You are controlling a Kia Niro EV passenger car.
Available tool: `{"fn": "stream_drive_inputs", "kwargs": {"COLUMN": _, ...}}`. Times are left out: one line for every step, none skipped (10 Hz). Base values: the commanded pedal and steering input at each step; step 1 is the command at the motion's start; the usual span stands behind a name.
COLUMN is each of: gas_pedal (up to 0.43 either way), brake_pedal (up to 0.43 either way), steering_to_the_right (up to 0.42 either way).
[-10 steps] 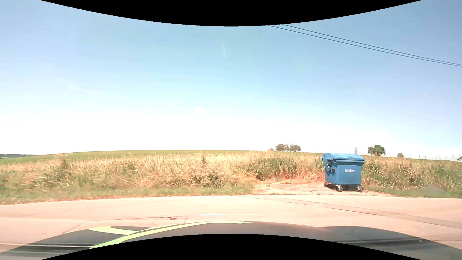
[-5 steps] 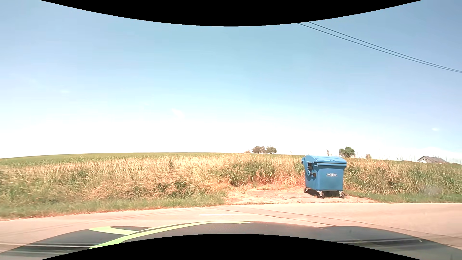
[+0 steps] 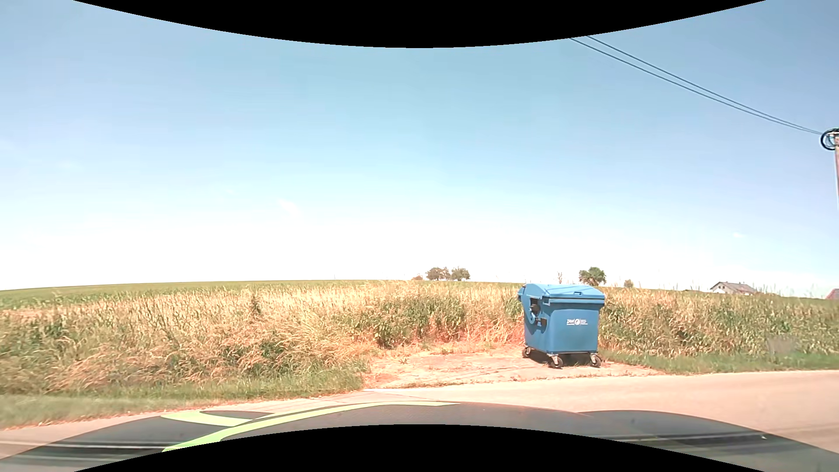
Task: Follow the waypoints while adhering to traffic rules and regulations
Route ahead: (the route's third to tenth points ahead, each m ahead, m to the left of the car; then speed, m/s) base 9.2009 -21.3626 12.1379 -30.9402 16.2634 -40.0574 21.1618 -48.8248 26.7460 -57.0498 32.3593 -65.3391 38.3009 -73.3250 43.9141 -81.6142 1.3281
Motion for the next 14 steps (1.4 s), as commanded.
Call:
{"fn": "stream_drive_inputs", "kwargs": {"gas_pedal": 0.0, "brake_pedal": 0.171, "steering_to_the_right": 0.409}}
{"fn": "stream_drive_inputs", "kwargs": {"gas_pedal": 0.0, "brake_pedal": 0.177, "steering_to_the_right": 0.417}}
{"fn": "stream_drive_inputs", "kwargs": {"gas_pedal": 0.0, "brake_pedal": 0.171, "steering_to_the_right": 0.422}}
{"fn": "stream_drive_inputs", "kwargs": {"gas_pedal": 0.0, "brake_pedal": 0.037, "steering_to_the_right": 0.422}}
{"fn": "stream_drive_inputs", "kwargs": {"gas_pedal": 0.0, "brake_pedal": 0.0, "steering_to_the_right": 0.423}}
{"fn": "stream_drive_inputs", "kwargs": {"gas_pedal": 0.0, "brake_pedal": 0.0, "steering_to_the_right": 0.423}}
{"fn": "stream_drive_inputs", "kwargs": {"gas_pedal": 0.079, "brake_pedal": 0.0, "steering_to_the_right": 0.421}}
{"fn": "stream_drive_inputs", "kwargs": {"gas_pedal": 0.138, "brake_pedal": 0.0, "steering_to_the_right": 0.421}}
{"fn": "stream_drive_inputs", "kwargs": {"gas_pedal": 0.157, "brake_pedal": 0.0, "steering_to_the_right": 0.421}}
{"fn": "stream_drive_inputs", "kwargs": {"gas_pedal": 0.169, "brake_pedal": 0.0, "steering_to_the_right": 0.421}}
{"fn": "stream_drive_inputs", "kwargs": {"gas_pedal": 0.169, "brake_pedal": 0.0, "steering_to_the_right": 0.421}}
{"fn": "stream_drive_inputs", "kwargs": {"gas_pedal": 0.177, "brake_pedal": 0.0, "steering_to_the_right": 0.424}}
{"fn": "stream_drive_inputs", "kwargs": {"gas_pedal": 0.197, "brake_pedal": 0.0, "steering_to_the_right": 0.435}}
{"fn": "stream_drive_inputs", "kwargs": {"gas_pedal": 0.22, "brake_pedal": 0.0, "steering_to_the_right": 0.445}}
